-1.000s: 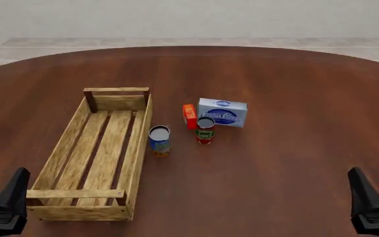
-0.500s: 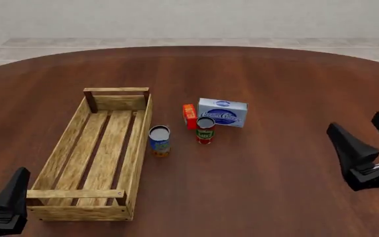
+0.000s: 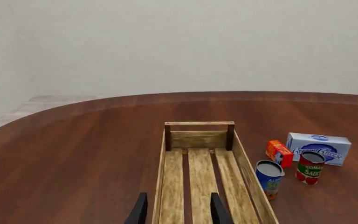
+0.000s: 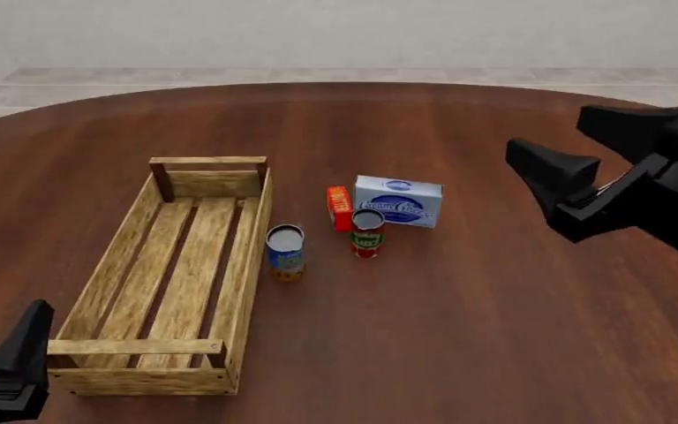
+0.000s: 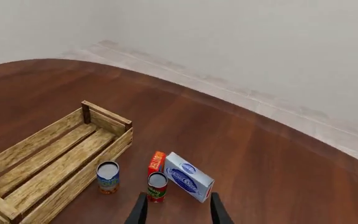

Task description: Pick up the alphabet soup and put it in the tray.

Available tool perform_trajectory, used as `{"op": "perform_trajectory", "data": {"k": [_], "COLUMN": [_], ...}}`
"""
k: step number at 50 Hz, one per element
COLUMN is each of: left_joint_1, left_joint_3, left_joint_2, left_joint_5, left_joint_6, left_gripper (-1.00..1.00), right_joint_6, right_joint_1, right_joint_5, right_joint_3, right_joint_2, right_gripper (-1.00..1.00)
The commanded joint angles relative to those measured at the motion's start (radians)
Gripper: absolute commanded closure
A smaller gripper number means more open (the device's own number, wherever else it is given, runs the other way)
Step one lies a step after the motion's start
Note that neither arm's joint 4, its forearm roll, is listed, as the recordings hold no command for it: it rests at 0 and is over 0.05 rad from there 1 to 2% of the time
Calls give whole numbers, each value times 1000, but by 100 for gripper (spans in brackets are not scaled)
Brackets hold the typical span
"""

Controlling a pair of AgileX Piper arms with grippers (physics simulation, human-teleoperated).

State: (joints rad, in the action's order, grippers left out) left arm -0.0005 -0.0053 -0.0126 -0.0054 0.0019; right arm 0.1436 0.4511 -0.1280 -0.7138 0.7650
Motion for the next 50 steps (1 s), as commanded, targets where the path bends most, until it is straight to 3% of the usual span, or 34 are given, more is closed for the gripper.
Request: {"op": "perform_trajectory", "data": {"k": [1, 5, 11, 50], "left_joint_1": [1, 1, 1, 1], "left_joint_3": [1, -1, -2, 2], "left_joint_2": [7, 9, 9, 9], "left_joint_5": [5, 9, 10, 7], "left_joint_6": [0, 0, 0, 0], "left_gripper": [-100, -100, -100, -100], "right_joint_6": [17, -23, 7, 30], "right_joint_1": [81, 113, 133, 245], "right_joint_5": [-53, -85, -117, -200], "right_joint_3": [-114, -151, -213, -407], "right_joint_2": [110, 146, 190, 426], "right_gripper": [-100, -100, -100, -100]}}
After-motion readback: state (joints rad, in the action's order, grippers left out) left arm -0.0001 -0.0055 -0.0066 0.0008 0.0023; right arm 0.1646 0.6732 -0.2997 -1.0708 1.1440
